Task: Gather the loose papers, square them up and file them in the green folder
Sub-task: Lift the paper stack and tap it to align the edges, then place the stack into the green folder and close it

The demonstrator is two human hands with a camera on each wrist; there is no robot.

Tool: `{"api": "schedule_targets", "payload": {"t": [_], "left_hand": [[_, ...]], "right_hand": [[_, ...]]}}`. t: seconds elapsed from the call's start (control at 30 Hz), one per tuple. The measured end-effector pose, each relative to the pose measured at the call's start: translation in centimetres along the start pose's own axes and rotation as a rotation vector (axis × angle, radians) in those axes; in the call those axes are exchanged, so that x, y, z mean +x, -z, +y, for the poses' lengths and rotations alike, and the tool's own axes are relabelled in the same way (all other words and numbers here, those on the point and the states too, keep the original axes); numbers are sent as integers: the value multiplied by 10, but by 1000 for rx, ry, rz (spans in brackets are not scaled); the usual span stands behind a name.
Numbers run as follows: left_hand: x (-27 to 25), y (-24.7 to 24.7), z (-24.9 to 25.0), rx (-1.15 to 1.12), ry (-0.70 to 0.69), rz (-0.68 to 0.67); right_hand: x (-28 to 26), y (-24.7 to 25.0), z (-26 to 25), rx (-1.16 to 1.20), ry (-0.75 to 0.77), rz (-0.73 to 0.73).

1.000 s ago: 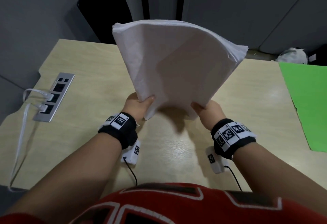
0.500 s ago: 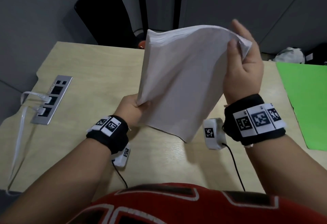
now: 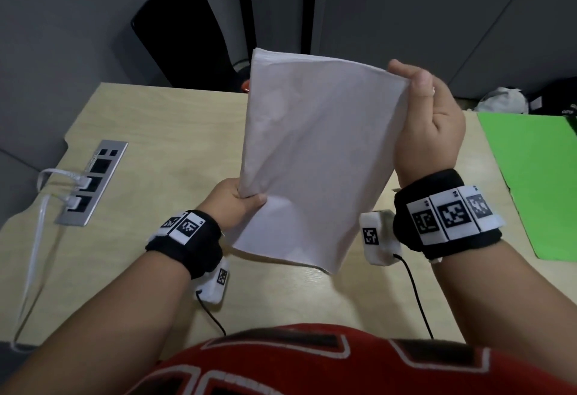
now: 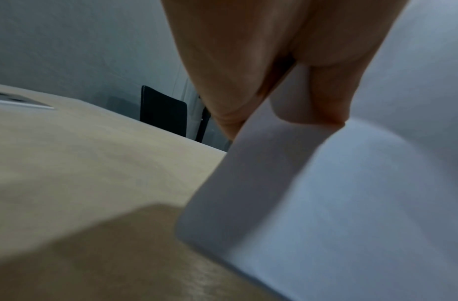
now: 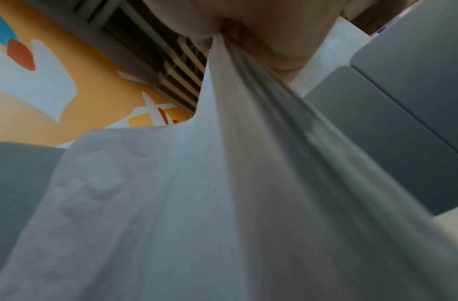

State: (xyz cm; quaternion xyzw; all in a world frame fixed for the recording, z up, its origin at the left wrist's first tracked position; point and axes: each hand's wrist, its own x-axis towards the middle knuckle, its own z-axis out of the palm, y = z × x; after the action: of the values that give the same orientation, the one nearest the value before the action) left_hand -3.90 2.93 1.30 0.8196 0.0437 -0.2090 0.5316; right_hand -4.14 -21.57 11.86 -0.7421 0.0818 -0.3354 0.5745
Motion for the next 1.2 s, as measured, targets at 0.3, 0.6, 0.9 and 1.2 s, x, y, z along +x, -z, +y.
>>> {"api": "schedule_targets", "payload": {"t": [0.3, 0.6, 0.9, 1.2], "left_hand": [[-1, -5, -12, -115, 84, -151], [6, -46, 7, -181, 146, -156], [17, -119, 38, -85, 184, -40], [32, -169, 62, -6, 211, 7]], "right_hand": [[-12, 28, 43, -62, -424, -289], [-25, 93, 113, -354, -662, -283], [5, 179, 195, -1013, -691, -371], [20, 244, 240, -1253, -921, -394]]}}
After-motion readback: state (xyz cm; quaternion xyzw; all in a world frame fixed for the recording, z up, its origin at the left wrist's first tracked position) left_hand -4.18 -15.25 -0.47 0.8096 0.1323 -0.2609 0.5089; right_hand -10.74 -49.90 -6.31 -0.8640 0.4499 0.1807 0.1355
